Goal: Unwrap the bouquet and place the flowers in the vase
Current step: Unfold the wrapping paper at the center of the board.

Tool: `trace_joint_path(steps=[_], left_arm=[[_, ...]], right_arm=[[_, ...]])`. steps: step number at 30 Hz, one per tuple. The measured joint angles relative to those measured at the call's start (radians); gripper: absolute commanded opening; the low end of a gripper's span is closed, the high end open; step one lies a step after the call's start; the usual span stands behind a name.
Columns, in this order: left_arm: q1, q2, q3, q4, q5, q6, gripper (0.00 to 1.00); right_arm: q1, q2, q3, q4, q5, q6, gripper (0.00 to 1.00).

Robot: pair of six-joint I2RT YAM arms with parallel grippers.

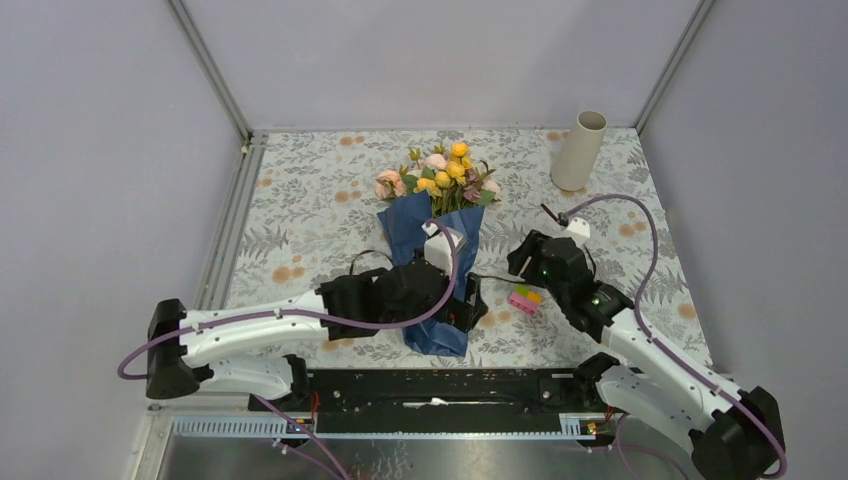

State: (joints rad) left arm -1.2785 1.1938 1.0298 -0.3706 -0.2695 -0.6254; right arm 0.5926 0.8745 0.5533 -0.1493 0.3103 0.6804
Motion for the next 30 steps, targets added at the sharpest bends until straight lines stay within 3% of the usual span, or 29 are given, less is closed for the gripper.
trace_joint_path(steps=[8,15,21,30], left_arm=[[0.028,0.079,0.001,0.01,-0.046,-0.045,0.95],[0.158,0.075,-0.082,-0.013,-0.06,-0.102,0.95],[0.19,-0.015,-0.174,-0.089,-0.146,-0.159,0.96],[0.249,-0.209,-0.44,-0.148,-0.24,-0.335,0.97]], right_arm=[[-0.032,-0.101,-0.063,-0.079,0.014,-0.001,0.67],[-0.033,-0.114,-0.087,-0.07,-0.024,-0.002,0.64],[-0.032,-0.09,-0.101,-0.066,-0.069,-0.004,0.63],[-0.009,-0.068,-0.095,-0.059,-0.092,-0.013,0.62]])
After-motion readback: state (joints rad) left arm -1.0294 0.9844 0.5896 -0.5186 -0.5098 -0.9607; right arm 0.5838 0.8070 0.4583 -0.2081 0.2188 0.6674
